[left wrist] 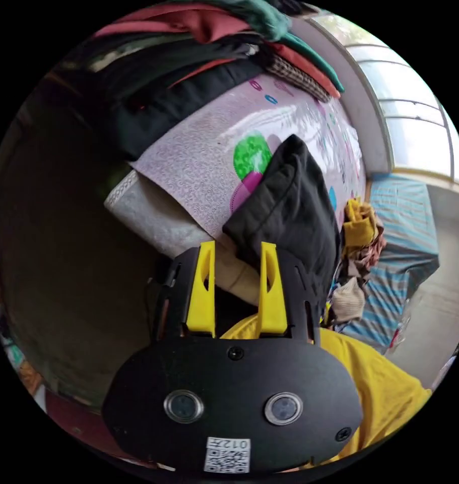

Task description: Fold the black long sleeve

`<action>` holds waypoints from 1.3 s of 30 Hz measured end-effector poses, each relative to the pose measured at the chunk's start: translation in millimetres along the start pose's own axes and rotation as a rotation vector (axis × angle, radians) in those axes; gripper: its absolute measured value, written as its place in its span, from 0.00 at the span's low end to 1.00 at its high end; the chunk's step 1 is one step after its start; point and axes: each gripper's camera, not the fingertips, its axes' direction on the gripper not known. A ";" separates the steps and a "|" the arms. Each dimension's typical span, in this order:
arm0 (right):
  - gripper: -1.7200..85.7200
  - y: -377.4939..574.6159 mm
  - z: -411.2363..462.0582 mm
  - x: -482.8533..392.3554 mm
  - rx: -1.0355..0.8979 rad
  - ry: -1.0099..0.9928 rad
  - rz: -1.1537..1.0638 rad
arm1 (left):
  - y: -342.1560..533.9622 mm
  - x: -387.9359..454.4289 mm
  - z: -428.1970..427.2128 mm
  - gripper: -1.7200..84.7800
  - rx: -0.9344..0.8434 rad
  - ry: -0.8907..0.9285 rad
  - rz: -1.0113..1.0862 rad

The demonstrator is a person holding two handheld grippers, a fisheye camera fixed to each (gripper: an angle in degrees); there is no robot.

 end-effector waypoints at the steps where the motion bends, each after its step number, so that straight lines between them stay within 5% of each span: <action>1: 0.20 -3.2 -0.2 2.5 -0.005 -0.039 0.004 | 1.6 -13.8 2.6 0.17 0.023 0.037 -0.030; 11: 0.19 -6.7 -16.3 19.1 -0.015 -0.122 0.038 | 1.6 -72.9 52.5 0.21 0.051 0.338 -0.135; 16: 0.18 -6.6 -21.4 27.1 -0.032 -0.099 0.038 | -9.8 -87.5 62.1 0.21 0.045 0.248 -0.172; 25: 0.13 -2.4 -16.0 52.3 -0.021 -0.110 0.079 | -29.1 -122.4 69.1 0.16 -0.032 0.389 -0.109; 29: 0.10 0.4 -14.2 23.0 0.032 -0.229 -0.054 | -33.8 -113.2 41.1 0.15 0.049 0.626 -0.003; 39: 0.07 -36.3 4.2 -79.6 0.084 -0.309 -0.368 | -75.4 -54.6 -14.6 0.15 0.118 0.831 0.241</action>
